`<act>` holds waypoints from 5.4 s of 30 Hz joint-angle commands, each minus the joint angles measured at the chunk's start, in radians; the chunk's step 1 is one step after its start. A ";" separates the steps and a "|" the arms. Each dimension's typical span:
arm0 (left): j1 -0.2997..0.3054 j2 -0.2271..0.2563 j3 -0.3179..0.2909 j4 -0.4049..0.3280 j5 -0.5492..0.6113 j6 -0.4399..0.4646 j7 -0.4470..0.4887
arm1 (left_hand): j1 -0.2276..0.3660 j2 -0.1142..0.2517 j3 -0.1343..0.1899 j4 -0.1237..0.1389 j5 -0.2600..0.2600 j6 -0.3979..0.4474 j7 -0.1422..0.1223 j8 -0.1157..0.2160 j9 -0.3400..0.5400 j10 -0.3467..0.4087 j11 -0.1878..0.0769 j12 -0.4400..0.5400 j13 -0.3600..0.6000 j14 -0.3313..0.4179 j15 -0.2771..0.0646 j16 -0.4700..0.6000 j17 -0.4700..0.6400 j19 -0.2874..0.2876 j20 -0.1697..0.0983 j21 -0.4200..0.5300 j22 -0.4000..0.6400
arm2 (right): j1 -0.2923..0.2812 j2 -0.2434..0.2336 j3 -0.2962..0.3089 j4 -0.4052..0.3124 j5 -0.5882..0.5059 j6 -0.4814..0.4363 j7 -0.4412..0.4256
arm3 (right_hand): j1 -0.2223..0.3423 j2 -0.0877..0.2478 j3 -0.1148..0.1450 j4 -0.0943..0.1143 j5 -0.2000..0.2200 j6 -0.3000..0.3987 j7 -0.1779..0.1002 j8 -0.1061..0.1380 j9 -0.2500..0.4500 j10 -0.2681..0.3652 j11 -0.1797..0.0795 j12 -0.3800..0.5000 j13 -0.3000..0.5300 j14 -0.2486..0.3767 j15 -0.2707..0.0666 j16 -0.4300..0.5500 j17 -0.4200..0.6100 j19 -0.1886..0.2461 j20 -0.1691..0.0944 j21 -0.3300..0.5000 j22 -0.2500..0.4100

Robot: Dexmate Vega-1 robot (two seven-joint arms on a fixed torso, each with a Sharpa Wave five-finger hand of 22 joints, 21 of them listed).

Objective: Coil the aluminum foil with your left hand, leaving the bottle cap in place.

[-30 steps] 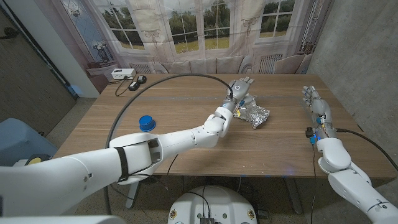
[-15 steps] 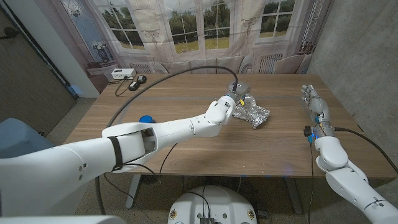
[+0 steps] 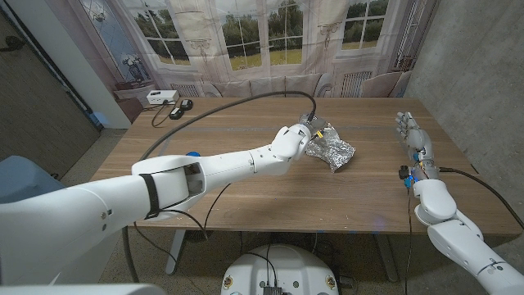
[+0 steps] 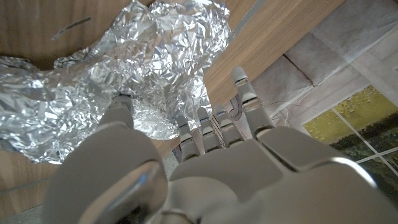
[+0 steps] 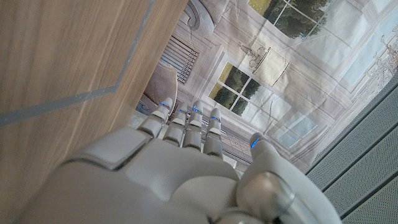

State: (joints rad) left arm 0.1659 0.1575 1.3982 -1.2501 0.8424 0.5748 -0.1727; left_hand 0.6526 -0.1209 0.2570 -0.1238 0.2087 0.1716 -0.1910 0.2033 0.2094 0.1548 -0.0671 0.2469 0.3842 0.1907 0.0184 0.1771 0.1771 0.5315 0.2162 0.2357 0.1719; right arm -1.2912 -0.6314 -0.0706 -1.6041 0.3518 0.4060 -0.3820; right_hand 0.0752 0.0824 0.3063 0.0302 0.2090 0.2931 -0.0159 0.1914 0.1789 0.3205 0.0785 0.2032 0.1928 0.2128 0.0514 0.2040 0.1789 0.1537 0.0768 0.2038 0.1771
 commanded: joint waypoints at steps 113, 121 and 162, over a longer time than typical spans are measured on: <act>0.056 0.008 -0.105 0.098 -0.088 -0.228 0.235 | -0.175 0.222 -0.198 0.293 0.024 0.322 0.131 0.084 0.035 0.226 0.045 0.049 0.045 0.187 -0.004 0.053 0.097 -0.231 0.003 0.127 0.009 | 0.027 0.000 -0.007 -0.005 -0.014 -0.021 -0.015 | 0.006 0.018 0.013 0.024 -0.001 0.017 0.006 0.003 0.006 0.059 0.020 0.007 0.003 0.085 0.004 0.008 0.008 0.026 -0.006 0.003 0.002; 0.080 0.013 -0.145 0.070 -0.110 -0.217 0.268 | -0.325 0.168 -0.270 0.294 -0.023 0.354 0.145 0.106 0.056 0.248 0.049 0.073 0.067 0.196 0.000 0.058 0.106 -0.207 0.001 0.107 0.012 | 0.028 -0.001 -0.007 0.005 -0.005 -0.008 -0.007 | 0.006 0.018 0.014 0.024 -0.002 0.016 0.005 0.002 0.006 0.060 0.019 0.006 0.003 0.086 0.006 0.007 0.008 0.027 -0.006 0.003 0.002; 0.225 0.085 -0.464 -0.099 -0.513 -0.386 0.378 | -0.345 0.171 -0.247 0.211 -0.028 -0.049 0.050 -0.029 -0.014 -0.032 0.094 -0.057 0.007 -0.052 0.109 0.002 0.030 -0.281 0.003 -0.032 0.010 | 0.076 0.010 -0.024 0.051 0.089 0.091 0.119 | 0.008 -0.013 0.005 0.017 -0.005 0.003 -0.003 -0.002 0.005 0.020 0.002 -0.013 0.004 0.016 0.005 -0.022 0.008 0.019 0.017 -0.003 0.002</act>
State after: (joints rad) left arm 0.3149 0.2005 1.0649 -1.2810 0.4861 0.2772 0.1787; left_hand 0.3197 0.0489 0.0182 0.0844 0.1844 0.1391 -0.1375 0.1768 0.1967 0.1396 0.0288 0.1955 0.3969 0.1548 0.1218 0.1809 0.2089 0.2643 0.2180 0.2106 0.1813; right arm -1.2358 -0.6324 -0.0777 -1.5645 0.4032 0.4669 -0.3148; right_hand 0.0792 0.0801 0.3159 0.0480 0.2090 0.2981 -0.0109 0.1915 0.1789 0.3518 0.0822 0.1952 0.1928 0.2414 0.0541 0.1852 0.1834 0.1706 0.0815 0.2038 0.1772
